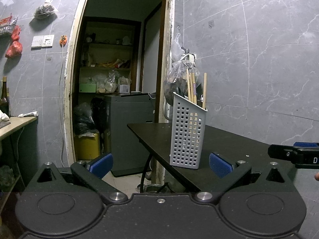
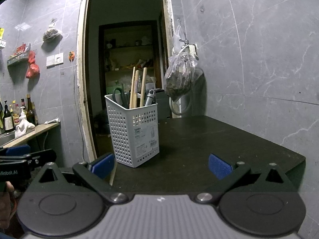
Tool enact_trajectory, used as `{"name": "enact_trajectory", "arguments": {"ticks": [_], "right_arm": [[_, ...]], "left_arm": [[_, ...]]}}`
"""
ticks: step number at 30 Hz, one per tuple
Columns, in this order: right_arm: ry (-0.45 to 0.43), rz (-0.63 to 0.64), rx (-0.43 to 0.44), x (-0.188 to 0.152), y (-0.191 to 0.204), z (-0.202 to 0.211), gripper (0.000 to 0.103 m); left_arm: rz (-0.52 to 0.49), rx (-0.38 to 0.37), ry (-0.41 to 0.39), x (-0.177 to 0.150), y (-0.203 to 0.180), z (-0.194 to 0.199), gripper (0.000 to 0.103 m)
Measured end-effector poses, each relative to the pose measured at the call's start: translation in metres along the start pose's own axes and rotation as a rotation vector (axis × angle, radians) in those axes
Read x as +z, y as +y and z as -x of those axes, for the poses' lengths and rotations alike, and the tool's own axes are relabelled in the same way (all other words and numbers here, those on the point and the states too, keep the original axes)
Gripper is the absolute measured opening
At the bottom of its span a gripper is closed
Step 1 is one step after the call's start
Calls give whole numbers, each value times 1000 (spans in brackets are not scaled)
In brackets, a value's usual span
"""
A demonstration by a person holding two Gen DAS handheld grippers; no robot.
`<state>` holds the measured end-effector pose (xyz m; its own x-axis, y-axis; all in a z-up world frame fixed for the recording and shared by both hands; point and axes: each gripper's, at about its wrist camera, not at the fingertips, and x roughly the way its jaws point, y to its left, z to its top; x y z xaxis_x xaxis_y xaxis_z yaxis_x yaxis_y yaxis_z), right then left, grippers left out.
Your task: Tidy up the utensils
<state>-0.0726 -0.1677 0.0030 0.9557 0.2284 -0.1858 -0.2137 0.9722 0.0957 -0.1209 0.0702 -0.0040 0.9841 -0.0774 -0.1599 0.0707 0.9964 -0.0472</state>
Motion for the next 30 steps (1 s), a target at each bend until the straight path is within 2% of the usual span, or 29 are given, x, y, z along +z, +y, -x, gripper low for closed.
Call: {"name": "enact_trajectory", "arguments": {"ticks": [30], "right_arm": [[11,4,-2,-1,-1,-3,103]], "left_arm": [[-5,-4,8,-2,-2,-1,102]]}}
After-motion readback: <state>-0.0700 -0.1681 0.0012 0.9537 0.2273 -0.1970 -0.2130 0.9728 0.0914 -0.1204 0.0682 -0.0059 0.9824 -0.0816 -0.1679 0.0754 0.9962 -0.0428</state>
